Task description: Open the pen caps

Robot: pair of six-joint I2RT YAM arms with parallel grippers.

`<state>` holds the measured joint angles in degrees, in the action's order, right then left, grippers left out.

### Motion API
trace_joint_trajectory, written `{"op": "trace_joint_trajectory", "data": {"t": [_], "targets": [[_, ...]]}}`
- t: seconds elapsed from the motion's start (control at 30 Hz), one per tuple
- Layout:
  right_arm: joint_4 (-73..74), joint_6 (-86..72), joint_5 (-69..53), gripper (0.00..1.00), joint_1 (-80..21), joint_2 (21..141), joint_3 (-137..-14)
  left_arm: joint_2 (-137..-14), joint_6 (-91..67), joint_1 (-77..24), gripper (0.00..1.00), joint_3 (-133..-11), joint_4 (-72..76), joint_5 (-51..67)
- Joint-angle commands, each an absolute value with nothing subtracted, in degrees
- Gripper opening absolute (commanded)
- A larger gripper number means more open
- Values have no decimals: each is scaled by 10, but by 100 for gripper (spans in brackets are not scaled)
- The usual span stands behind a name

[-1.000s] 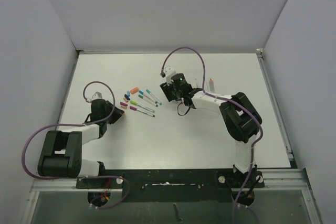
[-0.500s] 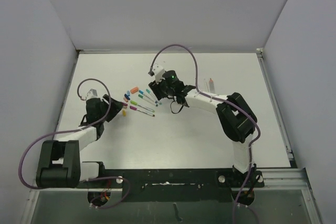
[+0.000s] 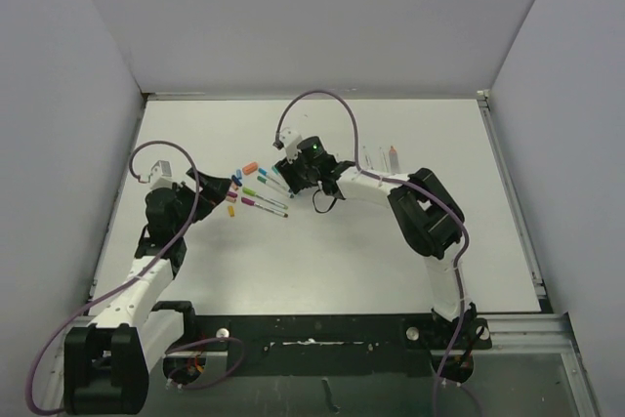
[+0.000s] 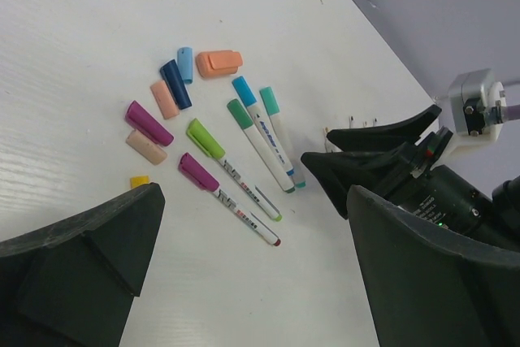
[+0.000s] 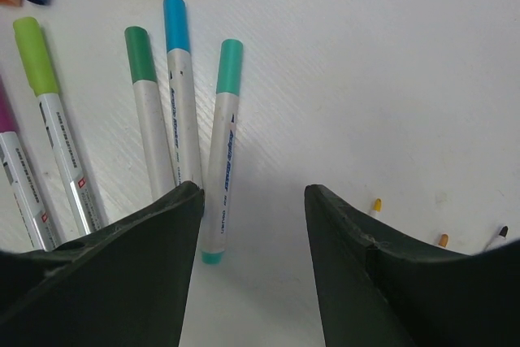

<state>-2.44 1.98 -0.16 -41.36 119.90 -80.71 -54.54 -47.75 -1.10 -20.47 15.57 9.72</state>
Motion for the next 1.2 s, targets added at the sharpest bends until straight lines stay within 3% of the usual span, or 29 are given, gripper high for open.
{"op": "trace_joint_trajectory", "data": {"t": [0.0, 1.17], "targets": [[-40, 20, -8, 54, -418, 1206, -844, -534, -477, -8, 98, -210, 150, 120], [-20, 18, -20, 50, -419, 1260, -876, -533, -479, -7, 98, -226, 142, 123]]}}
